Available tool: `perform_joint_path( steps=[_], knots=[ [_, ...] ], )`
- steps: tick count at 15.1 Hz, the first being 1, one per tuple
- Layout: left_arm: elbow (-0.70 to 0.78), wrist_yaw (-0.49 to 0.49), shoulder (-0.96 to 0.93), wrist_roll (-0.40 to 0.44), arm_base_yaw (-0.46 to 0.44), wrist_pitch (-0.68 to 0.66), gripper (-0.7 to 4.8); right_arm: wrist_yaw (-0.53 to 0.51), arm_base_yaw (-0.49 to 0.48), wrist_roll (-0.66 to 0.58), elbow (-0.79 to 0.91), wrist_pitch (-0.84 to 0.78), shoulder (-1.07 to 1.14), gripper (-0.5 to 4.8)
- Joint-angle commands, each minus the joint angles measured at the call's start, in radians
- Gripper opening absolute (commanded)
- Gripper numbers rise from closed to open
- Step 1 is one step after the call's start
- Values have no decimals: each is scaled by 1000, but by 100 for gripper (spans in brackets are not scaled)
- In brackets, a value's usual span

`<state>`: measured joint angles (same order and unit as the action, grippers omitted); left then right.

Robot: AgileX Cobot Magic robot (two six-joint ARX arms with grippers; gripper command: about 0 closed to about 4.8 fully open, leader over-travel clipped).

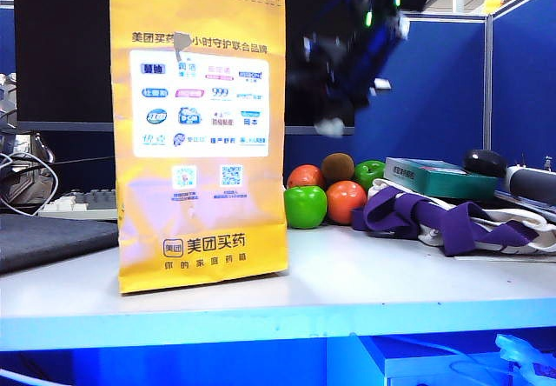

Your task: Pick up the transparent tape and throw it into the yellow paper bag.

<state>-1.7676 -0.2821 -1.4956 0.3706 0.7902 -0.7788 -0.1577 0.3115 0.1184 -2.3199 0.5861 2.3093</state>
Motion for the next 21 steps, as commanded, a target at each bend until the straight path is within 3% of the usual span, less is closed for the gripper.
perform_joint_path(
  steps=[1, 4, 7, 11, 15, 17, 19, 21],
  knots=[
    [-4, -135, 58, 58, -18, 13, 479, -99, 2, -17, -148, 167, -34, 49],
    [-4, -128, 175, 37, -114, 25, 479, -185, 3, -31, -237, 301, -94, 49],
    [-3, 68, 303, -34, -294, -3, 479, -339, 25, -94, -261, 377, -216, 48],
    [-2, 306, 327, -36, -451, -158, 479, -373, 137, -103, -261, 462, -365, 42],
    [-1, 320, 327, 21, -451, -194, 479, -351, 331, -78, -261, 616, -408, 43],
    [-1, 264, 327, 23, -451, -197, 479, -266, 420, -31, -259, 674, -407, 43],
    [-1, 237, 327, 22, -451, -212, 479, -155, 470, -11, -259, 720, -407, 43],
    [-1, 238, 327, 22, -451, -216, 479, -154, 470, -11, -258, 728, -401, 43]
  ],
)
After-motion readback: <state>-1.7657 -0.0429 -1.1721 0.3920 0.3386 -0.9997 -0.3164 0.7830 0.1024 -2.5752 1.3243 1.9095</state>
